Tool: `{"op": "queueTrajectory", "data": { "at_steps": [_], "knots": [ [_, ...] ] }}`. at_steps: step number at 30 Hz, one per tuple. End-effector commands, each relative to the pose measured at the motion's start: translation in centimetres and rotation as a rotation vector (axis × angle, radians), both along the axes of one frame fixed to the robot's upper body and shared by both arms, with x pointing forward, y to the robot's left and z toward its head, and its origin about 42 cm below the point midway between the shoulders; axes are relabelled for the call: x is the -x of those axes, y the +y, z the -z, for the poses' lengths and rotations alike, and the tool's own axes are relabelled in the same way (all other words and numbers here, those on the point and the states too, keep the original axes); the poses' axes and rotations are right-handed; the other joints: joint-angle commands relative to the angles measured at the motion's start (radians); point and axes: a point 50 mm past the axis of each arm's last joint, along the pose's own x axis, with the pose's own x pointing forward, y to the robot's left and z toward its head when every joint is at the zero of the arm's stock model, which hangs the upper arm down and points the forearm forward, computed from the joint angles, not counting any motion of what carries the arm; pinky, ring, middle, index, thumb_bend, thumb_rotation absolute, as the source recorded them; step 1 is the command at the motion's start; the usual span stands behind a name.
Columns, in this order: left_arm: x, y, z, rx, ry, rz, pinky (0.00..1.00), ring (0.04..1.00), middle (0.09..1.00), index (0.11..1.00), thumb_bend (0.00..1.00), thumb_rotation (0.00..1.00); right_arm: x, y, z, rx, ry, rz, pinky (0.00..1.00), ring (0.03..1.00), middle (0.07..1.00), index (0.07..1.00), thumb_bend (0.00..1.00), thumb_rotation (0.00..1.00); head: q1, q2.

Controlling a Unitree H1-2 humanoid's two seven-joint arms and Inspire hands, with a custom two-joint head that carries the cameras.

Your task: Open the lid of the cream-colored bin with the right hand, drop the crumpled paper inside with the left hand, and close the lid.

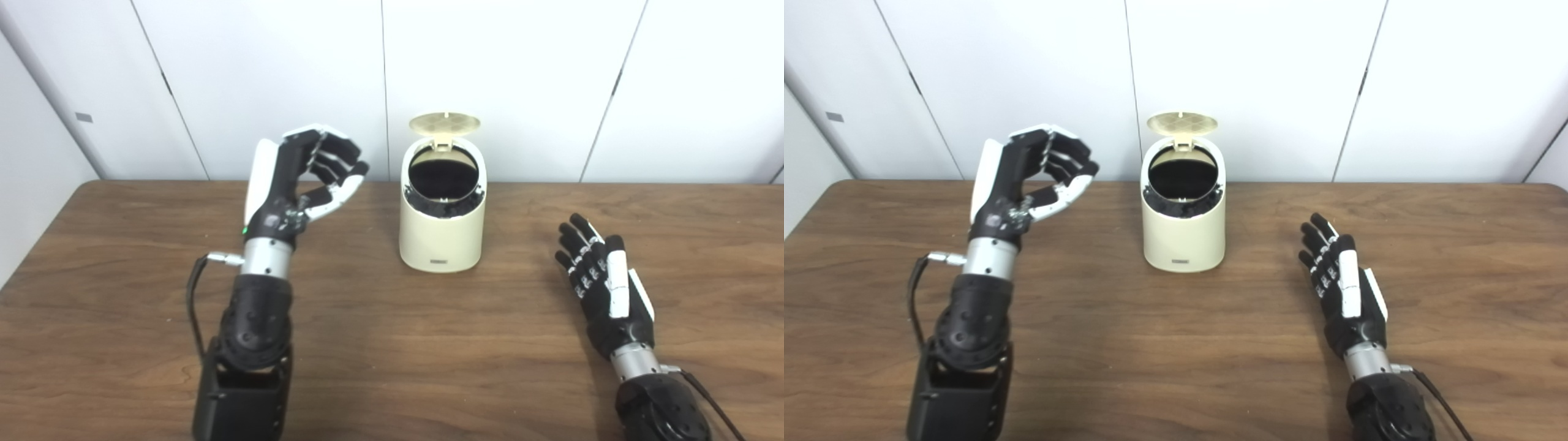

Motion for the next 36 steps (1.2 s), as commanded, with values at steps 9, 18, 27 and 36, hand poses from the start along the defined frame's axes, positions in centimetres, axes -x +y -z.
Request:
{"op": "queueTrajectory", "data": {
  "at_steps": [9,18,27,36],
  "knots": [
    [2.2,3.4,3.0,0.183,0.102,0.170,0.89,0.888,0.914,0.911,0.48,0.79,-0.2,-0.5,-2.1,-0.009,-0.083,0.018,1.00,1.000,0.996,0.963,0.63,0.95,0.004,0.002],
    [3.2,3.7,5.5,0.301,0.152,0.205,1.00,1.000,1.000,1.000,0.53,1.00,-1.7,-1.1,-4.5,0.021,-0.145,-0.003,1.00,1.000,1.000,0.981,0.72,0.94,-0.001,0.007],
    [4.5,4.2,8.8,0.348,0.187,0.147,1.00,1.000,1.000,1.000,0.55,1.00,-3.3,-0.8,-8.0,0.234,-0.205,-0.021,1.00,1.000,1.000,0.957,0.64,0.99,-0.017,0.013],
    [5.1,4.2,11.6,0.379,0.232,0.109,1.00,1.000,1.000,1.000,0.53,1.00,-4.9,1.3,-12.8,0.588,-0.305,-0.033,0.97,0.982,0.960,0.926,0.64,1.00,-0.031,0.009]
  ]
}}
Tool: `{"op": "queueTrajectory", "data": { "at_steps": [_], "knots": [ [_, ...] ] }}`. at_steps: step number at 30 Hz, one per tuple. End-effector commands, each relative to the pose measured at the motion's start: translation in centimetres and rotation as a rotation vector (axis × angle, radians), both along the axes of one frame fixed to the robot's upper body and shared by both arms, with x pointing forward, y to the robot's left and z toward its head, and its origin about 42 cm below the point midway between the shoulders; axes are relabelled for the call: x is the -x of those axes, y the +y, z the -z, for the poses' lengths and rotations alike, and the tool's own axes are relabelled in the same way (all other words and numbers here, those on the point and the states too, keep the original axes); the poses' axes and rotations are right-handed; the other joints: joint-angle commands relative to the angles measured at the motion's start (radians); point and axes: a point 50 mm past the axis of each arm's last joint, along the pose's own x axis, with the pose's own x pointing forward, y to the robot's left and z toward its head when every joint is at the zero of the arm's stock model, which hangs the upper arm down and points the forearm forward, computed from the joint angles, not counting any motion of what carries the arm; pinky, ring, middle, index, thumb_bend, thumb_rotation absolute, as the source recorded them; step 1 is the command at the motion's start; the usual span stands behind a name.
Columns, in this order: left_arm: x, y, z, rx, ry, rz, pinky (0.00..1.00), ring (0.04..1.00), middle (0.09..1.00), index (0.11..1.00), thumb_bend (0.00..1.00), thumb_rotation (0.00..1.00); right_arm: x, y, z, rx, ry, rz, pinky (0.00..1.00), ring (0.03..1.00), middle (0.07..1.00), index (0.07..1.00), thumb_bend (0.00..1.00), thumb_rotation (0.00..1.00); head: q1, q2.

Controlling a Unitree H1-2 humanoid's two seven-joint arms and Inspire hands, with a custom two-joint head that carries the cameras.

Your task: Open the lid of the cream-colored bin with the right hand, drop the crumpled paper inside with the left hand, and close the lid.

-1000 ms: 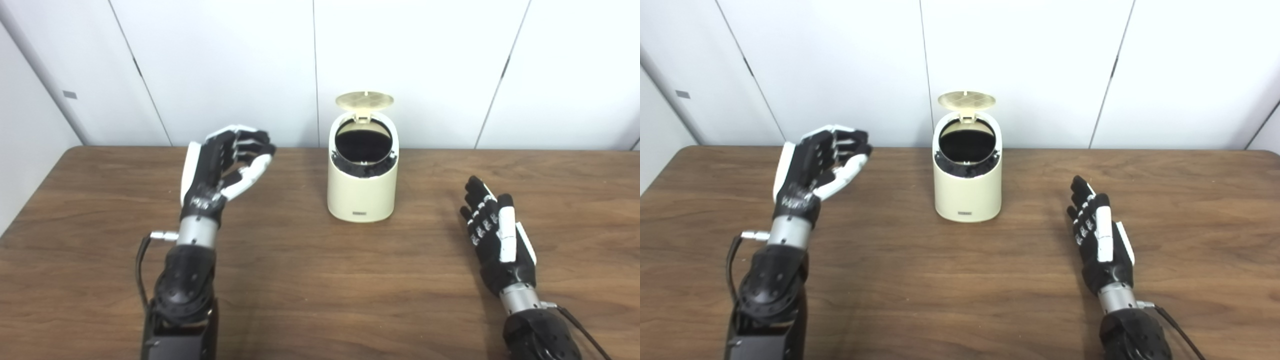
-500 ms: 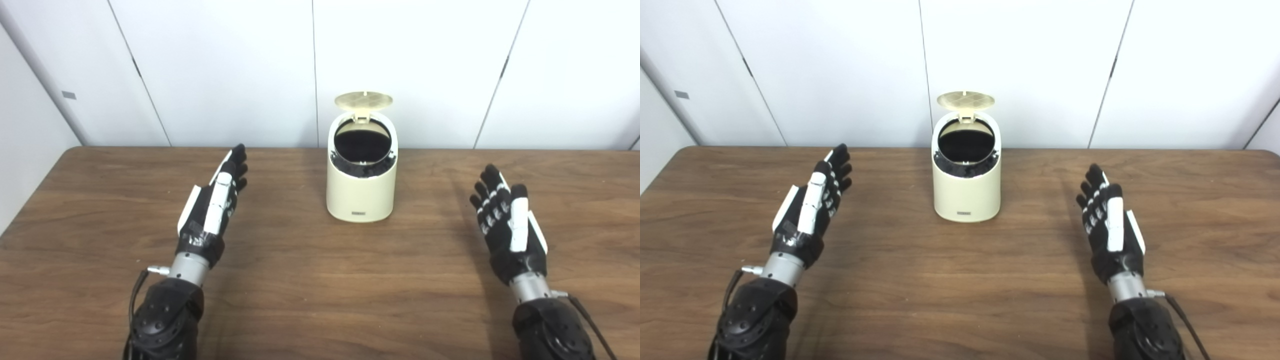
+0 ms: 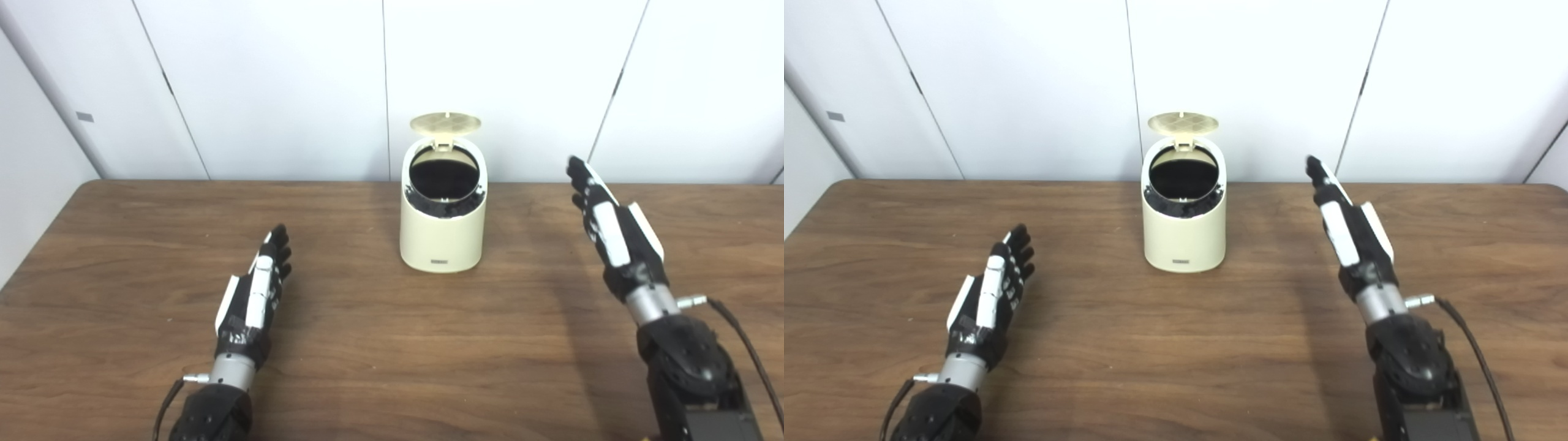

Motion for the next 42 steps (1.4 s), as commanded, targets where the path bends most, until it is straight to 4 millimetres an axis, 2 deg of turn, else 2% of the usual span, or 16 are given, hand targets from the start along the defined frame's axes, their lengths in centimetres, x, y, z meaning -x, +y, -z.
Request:
{"op": "queueTrajectory", "data": {
  "at_steps": [1,8,15,17,27,37,42],
  "knots": [
    [-0.4,-0.1,-0.7,0.007,-0.067,-0.003,1.00,1.000,1.000,1.000,0.53,1.00,-0.8,1.1,-3.6,0.084,-0.109,-0.005,0.93,0.971,0.956,0.926,0.63,1.00,0.001,0.001],
    [0.1,-0.6,1.0,-0.001,-0.045,0.001,1.00,1.000,1.000,1.000,0.51,1.00,-2.0,2.9,-7.1,0.270,-0.181,0.015,0.88,0.939,0.947,0.921,0.59,1.00,-0.009,-0.007],
    [0.9,-1.0,2.1,-0.009,-0.013,0.013,1.00,1.000,1.000,1.000,0.53,1.00,-4.3,3.7,-10.0,0.381,-0.227,0.021,0.88,0.937,0.948,0.925,0.63,1.00,-0.018,-0.008],
    [1.0,-1.0,2.3,-0.009,-0.008,0.015,1.00,1.000,1.000,1.000,0.54,1.00,-4.7,3.8,-10.8,0.412,-0.230,0.026,0.87,0.935,0.947,0.928,0.65,1.00,-0.021,-0.007],
    [1.1,-1.4,2.5,0.003,0.003,0.039,1.00,1.000,1.000,1.000,0.50,1.00,-6.2,5.3,-14.1,0.488,-0.280,-0.013,0.83,0.915,0.938,0.939,0.60,1.00,-0.020,-0.009],
    [1.1,-1.2,2.4,0.008,0.008,0.029,1.00,1.000,1.000,1.000,0.51,1.00,-6.7,6.7,-15.5,0.602,-0.298,-0.072,0.89,0.957,0.946,0.920,0.60,1.00,-0.022,-0.009],
    [1.1,-1.2,2.4,0.020,0.006,0.037,1.00,1.000,1.000,1.000,0.52,1.00,-6.0,7.4,-15.6,0.717,-0.287,-0.108,0.92,0.996,0.959,0.914,0.66,1.00,-0.021,-0.007]
  ]
}}
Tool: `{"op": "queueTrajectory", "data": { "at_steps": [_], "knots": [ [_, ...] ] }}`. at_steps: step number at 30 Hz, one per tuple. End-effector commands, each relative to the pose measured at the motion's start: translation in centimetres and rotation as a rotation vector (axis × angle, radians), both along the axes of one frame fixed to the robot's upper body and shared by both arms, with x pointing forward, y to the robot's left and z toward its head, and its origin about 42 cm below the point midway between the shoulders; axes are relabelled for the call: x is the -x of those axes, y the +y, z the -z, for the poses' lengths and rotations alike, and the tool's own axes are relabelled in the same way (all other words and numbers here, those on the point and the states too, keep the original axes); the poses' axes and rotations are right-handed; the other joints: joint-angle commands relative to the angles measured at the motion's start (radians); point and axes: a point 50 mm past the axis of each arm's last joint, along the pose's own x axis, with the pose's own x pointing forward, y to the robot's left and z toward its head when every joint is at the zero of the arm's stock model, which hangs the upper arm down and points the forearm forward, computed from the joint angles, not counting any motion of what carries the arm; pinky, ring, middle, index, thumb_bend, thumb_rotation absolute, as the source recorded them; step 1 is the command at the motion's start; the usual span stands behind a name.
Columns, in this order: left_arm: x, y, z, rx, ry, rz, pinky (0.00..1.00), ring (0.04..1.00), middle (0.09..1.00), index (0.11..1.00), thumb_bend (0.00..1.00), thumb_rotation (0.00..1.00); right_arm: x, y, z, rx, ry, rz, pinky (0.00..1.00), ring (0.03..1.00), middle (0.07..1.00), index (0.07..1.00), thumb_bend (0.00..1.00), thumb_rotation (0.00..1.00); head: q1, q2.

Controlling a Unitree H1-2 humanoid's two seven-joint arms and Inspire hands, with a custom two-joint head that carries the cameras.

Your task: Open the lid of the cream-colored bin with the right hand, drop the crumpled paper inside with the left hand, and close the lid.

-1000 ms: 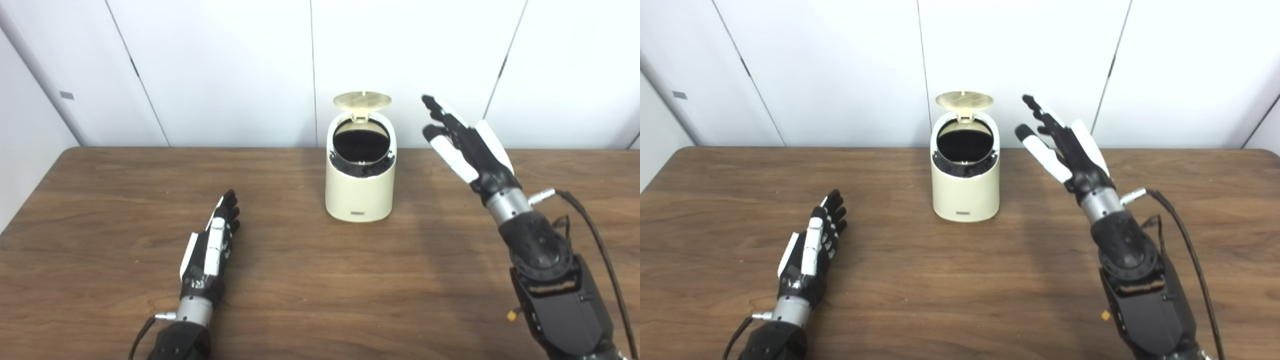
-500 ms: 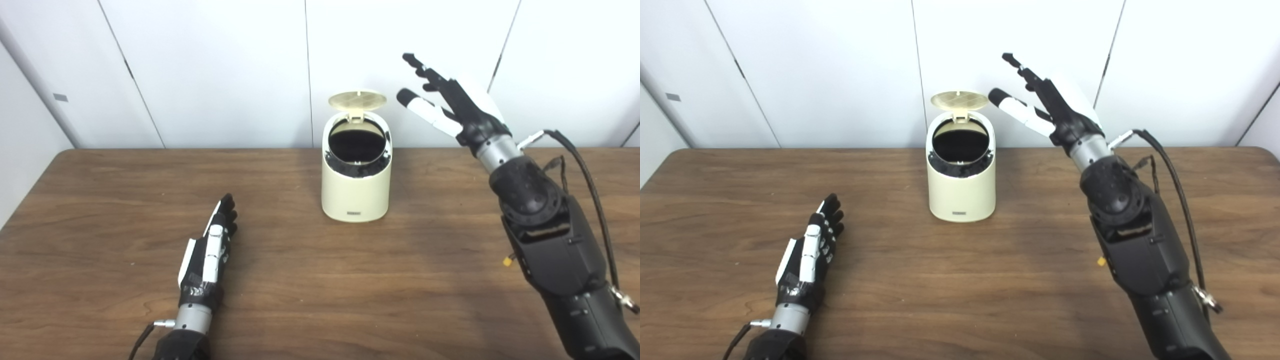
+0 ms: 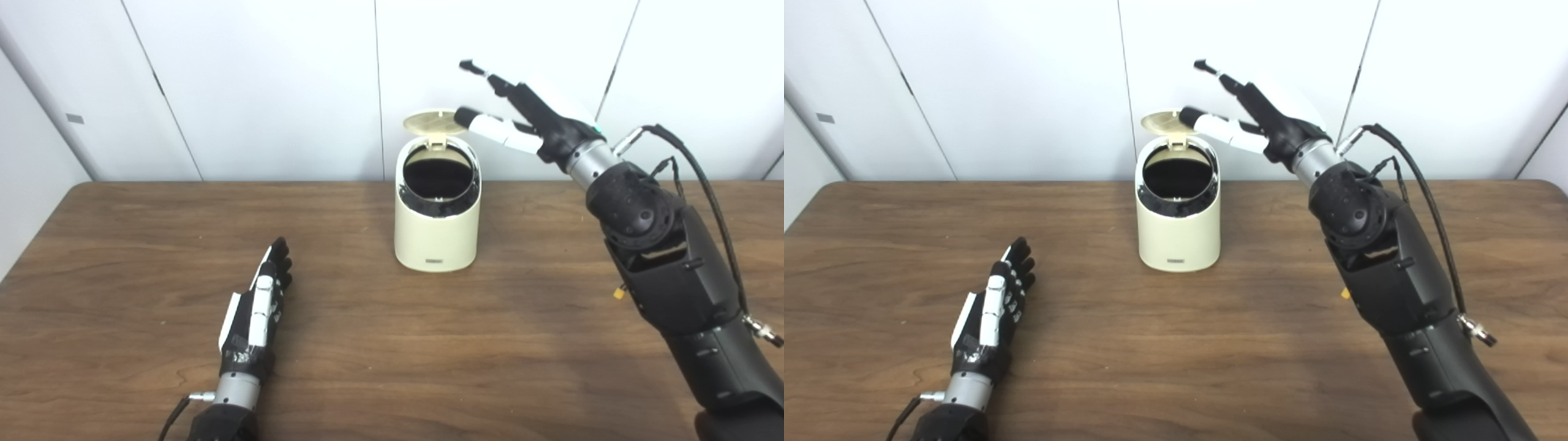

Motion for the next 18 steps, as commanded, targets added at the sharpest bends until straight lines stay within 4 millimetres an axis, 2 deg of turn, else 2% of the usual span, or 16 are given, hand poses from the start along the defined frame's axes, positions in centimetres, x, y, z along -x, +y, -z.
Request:
{"op": "queueTrajectory", "data": {
  "at_steps": [1,4,9,18],
  "knots": [
    [0.3,-0.2,0.5,0.007,0.030,0.020,1.00,1.000,1.000,1.000,0.52,1.00,0.5,0.6,-3.7,0.044,-0.108,-0.027,0.93,0.998,0.960,0.913,0.66,1.00,0.002,0.001],
    [0.2,-0.3,0.5,0.003,0.030,0.020,1.00,1.000,1.000,1.000,0.52,1.00,1.0,1.1,-3.8,0.074,-0.106,-0.037,0.94,0.983,0.937,0.899,0.68,1.00,0.005,0.001],
    [0.2,-0.3,0.6,0.008,0.029,0.010,1.00,1.000,1.000,1.000,0.50,1.00,2.0,1.2,-3.5,0.122,-0.104,-0.048,0.90,0.992,0.935,0.895,0.69,1.00,0.004,-0.001],
    [0.1,-0.3,0.6,0.013,0.033,0.006,1.00,1.000,1.000,1.000,0.51,1.00,2.4,1.0,-3.0,0.178,-0.080,-0.054,0.94,1.000,0.952,0.901,0.69,1.00,0.008,0.000]
  ]
}}
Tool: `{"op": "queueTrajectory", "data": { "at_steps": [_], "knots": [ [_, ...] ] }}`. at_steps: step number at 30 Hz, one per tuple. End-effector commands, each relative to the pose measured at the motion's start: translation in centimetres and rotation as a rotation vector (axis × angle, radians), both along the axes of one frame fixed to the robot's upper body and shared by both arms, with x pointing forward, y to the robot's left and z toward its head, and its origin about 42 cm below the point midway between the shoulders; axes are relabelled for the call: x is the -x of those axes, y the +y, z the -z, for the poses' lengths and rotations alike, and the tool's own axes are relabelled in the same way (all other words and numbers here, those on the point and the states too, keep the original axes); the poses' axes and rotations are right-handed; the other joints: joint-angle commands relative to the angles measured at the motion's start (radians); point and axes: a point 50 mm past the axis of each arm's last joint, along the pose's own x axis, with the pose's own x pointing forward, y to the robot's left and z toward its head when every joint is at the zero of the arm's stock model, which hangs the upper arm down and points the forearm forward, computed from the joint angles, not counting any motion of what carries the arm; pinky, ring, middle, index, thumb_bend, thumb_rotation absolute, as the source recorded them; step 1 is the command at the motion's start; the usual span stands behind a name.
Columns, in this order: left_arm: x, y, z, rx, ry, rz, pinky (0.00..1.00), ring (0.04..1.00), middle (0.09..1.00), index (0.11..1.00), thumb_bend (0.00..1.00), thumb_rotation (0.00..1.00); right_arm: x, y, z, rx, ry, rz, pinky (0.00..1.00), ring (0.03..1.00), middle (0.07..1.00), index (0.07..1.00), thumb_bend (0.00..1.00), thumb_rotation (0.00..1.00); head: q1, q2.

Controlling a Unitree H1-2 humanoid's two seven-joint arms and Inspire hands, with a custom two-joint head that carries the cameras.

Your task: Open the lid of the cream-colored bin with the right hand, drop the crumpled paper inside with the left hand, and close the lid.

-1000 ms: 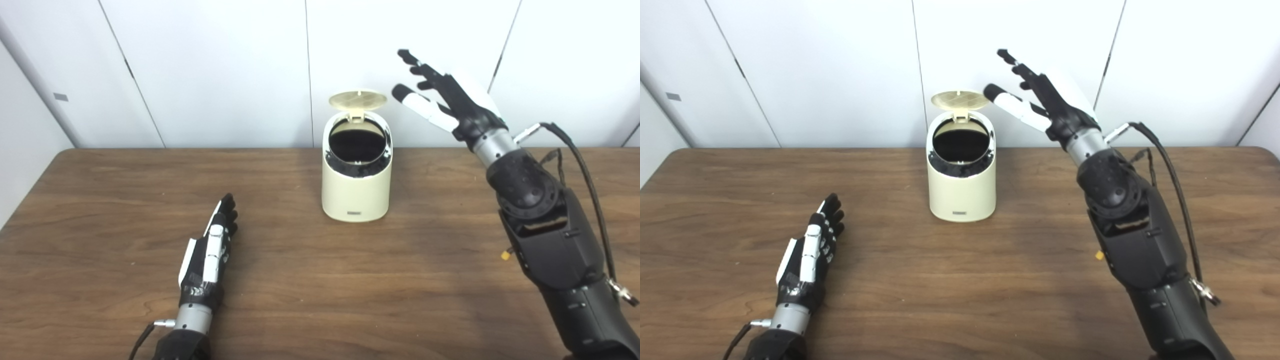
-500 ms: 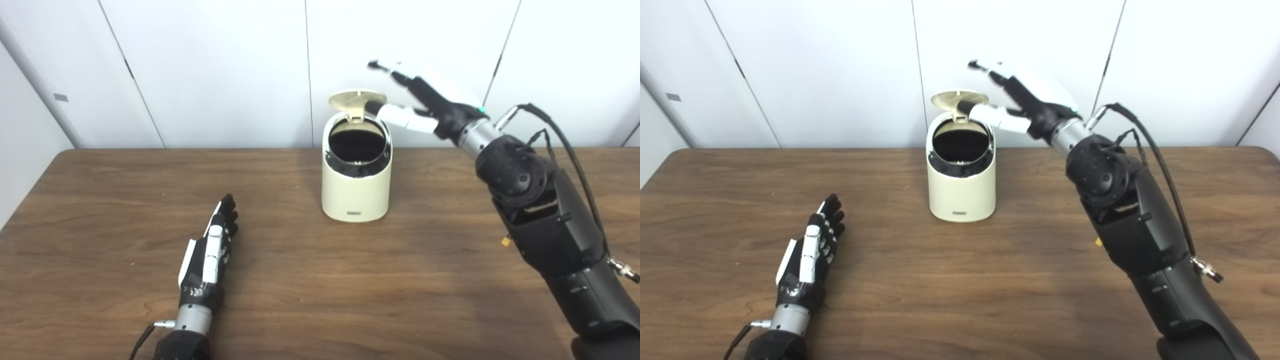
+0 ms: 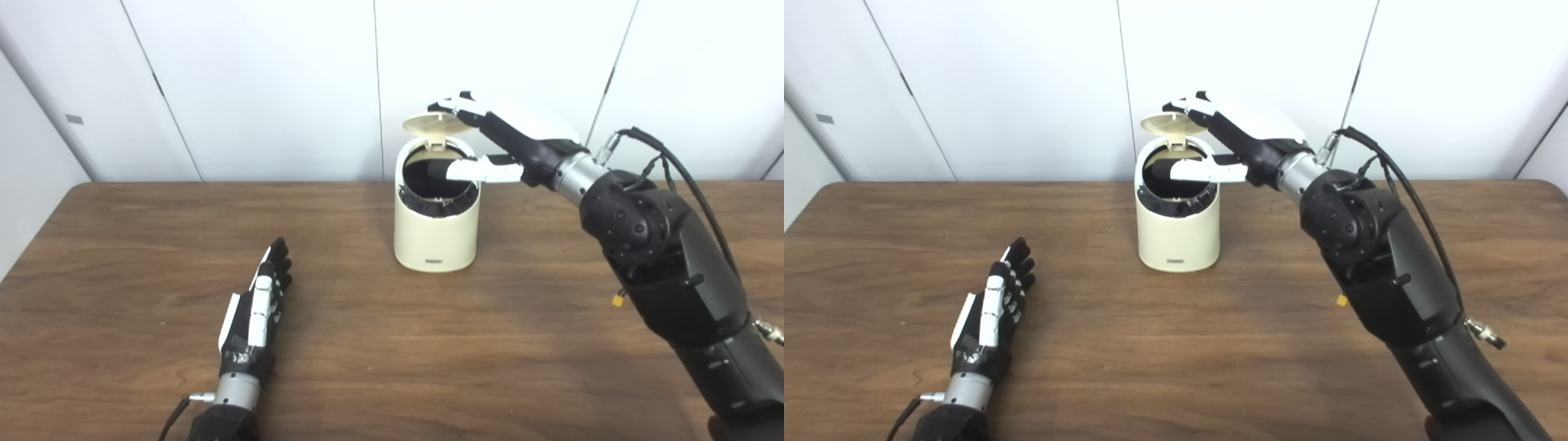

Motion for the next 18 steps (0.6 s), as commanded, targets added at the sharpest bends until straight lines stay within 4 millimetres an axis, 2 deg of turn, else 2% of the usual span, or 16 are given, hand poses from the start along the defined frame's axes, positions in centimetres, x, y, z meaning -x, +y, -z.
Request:
{"op": "queueTrajectory", "data": {
  "at_steps": [1,18],
  "knots": [
    [0.0,-0.2,0.6,0.006,0.030,0.005,1.00,1.000,1.000,1.000,0.50,1.00,0.4,-0.2,-2.2,0.003,-0.072,-0.006,0.94,1.000,0.953,0.902,0.69,1.00,-0.001,0.001],
    [-0.1,-0.3,0.5,0.015,0.024,-0.009,1.00,1.000,1.000,1.000,0.53,1.00,1.5,-1.2,-0.9,0.048,-0.016,-0.031,0.88,1.000,0.919,0.893,0.67,1.00,-0.001,0.015]
  ]
}}
